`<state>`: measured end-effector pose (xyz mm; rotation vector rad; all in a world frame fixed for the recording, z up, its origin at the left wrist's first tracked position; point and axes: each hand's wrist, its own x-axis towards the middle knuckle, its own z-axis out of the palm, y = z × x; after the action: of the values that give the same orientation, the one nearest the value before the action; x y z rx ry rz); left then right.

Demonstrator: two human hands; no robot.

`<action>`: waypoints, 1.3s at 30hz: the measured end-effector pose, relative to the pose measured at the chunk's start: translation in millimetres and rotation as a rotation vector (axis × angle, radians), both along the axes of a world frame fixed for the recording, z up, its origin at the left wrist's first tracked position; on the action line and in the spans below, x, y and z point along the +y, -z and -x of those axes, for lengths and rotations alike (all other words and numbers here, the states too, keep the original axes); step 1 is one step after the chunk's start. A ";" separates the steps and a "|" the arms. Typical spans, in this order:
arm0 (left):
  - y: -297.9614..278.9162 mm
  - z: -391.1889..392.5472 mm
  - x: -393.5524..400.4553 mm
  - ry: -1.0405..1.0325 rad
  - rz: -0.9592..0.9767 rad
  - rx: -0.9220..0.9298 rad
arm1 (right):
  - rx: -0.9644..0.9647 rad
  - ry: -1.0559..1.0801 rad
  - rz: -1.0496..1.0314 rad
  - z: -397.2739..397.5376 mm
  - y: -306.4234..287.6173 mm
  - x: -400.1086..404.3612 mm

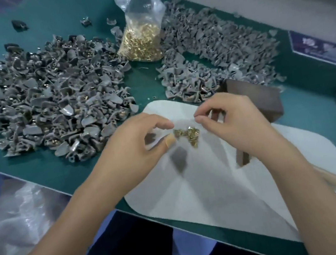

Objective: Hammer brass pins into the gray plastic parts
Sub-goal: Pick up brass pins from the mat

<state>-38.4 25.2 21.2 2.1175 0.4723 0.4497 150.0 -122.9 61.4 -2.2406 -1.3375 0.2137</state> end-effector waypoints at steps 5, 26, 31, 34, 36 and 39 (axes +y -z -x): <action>6.9 -20.9 -11.1 -0.045 -0.052 0.059 | 0.103 0.036 -0.078 -9.1 16.5 -40.0; -10.8 -110.6 4.6 0.006 -0.381 0.059 | -0.125 0.021 0.045 4.3 34.2 -29.2; -17.4 -128.5 15.0 0.106 -0.560 0.083 | -0.118 0.048 0.060 5.2 33.2 -27.6; -14.0 -132.2 15.1 0.116 -0.649 0.116 | -0.141 0.036 0.040 5.3 34.2 -27.1; -12.4 -133.5 16.0 0.115 -0.674 0.111 | -0.143 0.036 0.007 4.8 35.2 -28.0; -12.2 -135.0 18.3 0.115 -0.657 0.115 | -0.039 0.051 -0.117 3.2 36.3 -28.7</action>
<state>96.6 43.5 33.4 2.7991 0.2828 0.4589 146.9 -151.6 25.1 -2.1876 -1.2768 0.0720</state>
